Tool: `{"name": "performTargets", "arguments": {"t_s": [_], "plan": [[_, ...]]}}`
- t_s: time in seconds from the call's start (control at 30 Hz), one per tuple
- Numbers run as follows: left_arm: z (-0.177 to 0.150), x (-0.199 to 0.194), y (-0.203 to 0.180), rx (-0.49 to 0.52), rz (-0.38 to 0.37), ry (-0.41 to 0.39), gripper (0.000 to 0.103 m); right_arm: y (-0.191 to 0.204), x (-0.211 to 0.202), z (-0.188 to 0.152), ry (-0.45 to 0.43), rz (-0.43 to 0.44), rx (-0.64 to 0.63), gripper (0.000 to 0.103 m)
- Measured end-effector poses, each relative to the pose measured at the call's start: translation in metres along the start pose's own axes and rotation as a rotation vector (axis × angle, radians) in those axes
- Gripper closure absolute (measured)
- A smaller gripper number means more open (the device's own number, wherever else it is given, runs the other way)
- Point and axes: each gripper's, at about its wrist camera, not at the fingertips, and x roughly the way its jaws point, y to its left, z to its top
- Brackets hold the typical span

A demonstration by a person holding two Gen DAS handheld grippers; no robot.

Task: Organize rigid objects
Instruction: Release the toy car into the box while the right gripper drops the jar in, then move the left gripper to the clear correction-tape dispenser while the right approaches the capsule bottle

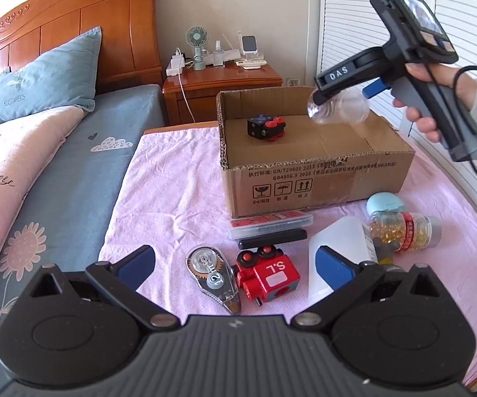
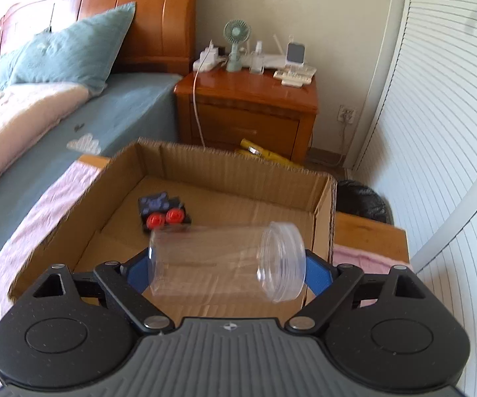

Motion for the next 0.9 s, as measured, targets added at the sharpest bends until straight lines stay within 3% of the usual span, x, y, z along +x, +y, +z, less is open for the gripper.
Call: {"name": "performTargets", "arguments": {"t_s": [0.17, 0.5, 0.9], "plan": [[-0.001, -0.001, 0.000, -0.014, -0.021, 0.007, 0.001, -0.010, -0.013, -0.001, -0.006, 0.032, 0.052, 0.000], [-0.008, -0.015, -0.005, -0.044, -0.081, 0.027, 0.001, 0.005, -0.068, -0.041, 0.000, 0.012, 0.005, 0.000], [-0.032, -0.023, -0.004, 0.081, -0.078, 0.032, 0.001, 0.013, -0.118, -0.123, 0.020, 0.023, 0.078, 0.000]]}}
